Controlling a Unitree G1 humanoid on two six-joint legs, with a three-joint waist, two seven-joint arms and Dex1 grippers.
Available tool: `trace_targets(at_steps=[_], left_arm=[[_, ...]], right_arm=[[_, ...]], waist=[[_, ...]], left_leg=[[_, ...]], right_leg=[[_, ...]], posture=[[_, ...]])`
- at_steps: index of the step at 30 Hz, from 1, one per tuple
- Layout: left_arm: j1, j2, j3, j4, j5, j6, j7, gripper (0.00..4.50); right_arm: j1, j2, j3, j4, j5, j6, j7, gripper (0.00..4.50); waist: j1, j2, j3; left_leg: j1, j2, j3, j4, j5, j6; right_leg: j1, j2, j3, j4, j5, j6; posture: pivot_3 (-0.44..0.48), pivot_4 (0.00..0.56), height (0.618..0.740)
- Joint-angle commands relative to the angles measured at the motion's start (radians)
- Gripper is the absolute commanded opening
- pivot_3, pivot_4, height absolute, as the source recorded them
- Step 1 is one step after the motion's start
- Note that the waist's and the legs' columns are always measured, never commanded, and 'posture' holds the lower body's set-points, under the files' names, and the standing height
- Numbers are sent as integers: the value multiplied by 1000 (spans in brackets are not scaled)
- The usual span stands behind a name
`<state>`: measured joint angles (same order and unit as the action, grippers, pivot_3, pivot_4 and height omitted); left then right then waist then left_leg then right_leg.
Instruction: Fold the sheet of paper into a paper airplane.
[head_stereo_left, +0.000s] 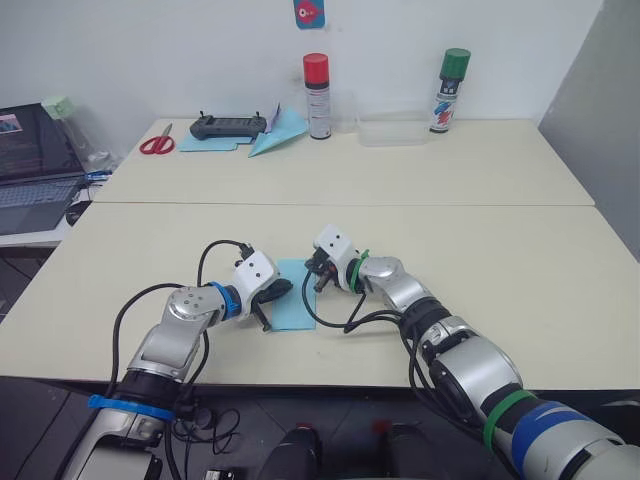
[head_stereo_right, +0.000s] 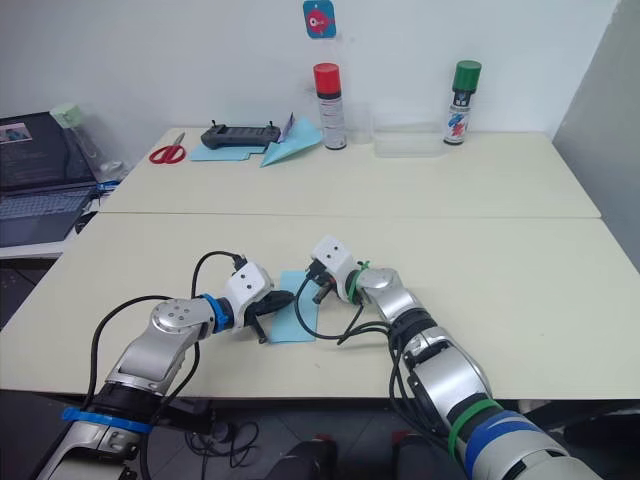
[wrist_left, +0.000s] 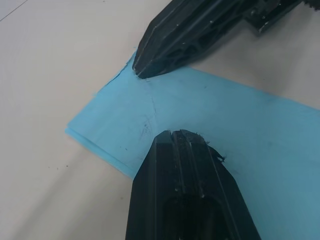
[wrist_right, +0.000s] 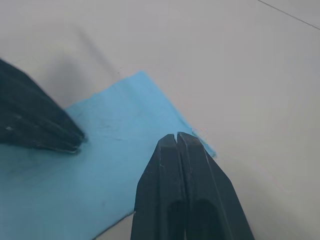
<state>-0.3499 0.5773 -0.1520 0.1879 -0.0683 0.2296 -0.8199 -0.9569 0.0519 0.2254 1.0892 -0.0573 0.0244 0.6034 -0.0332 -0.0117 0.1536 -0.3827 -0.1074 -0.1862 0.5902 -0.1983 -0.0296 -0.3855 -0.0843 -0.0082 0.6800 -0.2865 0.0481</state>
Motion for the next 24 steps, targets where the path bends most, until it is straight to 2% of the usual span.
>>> trace_targets(at_steps=[1, 8, 16, 21, 24], left_arm=[[24, 5, -28, 28, 30, 29, -9, 0], [15, -1, -32, 36, 32, 25, -10, 0], [5, -6, -36, 47, 34, 20, -14, 0], [11, -5, -33, 43, 33, 19, -15, 0], [19, -7, -32, 38, 34, 19, -18, 0]], right_arm=[[8, -8, -26, 31, -7, 12, -40, 31], [15, 0, -34, 31, -16, 10, -69, 31], [12, -32, -52, 34, -37, -61, -178, 31], [57, 4, -135, -82, 96, -89, 4, 31], [103, 16, -106, -158, 107, -54, 106, 31]], waist=[[0, 0, 0], [1, 0, 0], [4, 1, 0], [2, 1, 0], [-1, 3, 1]], left_leg=[[0, 0, 0, 0, 0, 0], [0, 0, 0, 0, 0, 0], [0, -1, 0, 0, 0, 0], [-1, -1, 0, 0, 0, 0], [-1, 0, 0, 0, 0, 0]], right_leg=[[0, 0, 0, 0, 0, 0], [0, 0, 0, 0, 0, 0], [0, 0, 0, 0, 0, 0], [0, 0, 0, 0, 0, 0], [0, 0, 0, 0, 0, 0]], posture=[[0, 150, 740], [0, 150, 740], [0, 150, 740], [0, 150, 740], [0, 150, 740]])
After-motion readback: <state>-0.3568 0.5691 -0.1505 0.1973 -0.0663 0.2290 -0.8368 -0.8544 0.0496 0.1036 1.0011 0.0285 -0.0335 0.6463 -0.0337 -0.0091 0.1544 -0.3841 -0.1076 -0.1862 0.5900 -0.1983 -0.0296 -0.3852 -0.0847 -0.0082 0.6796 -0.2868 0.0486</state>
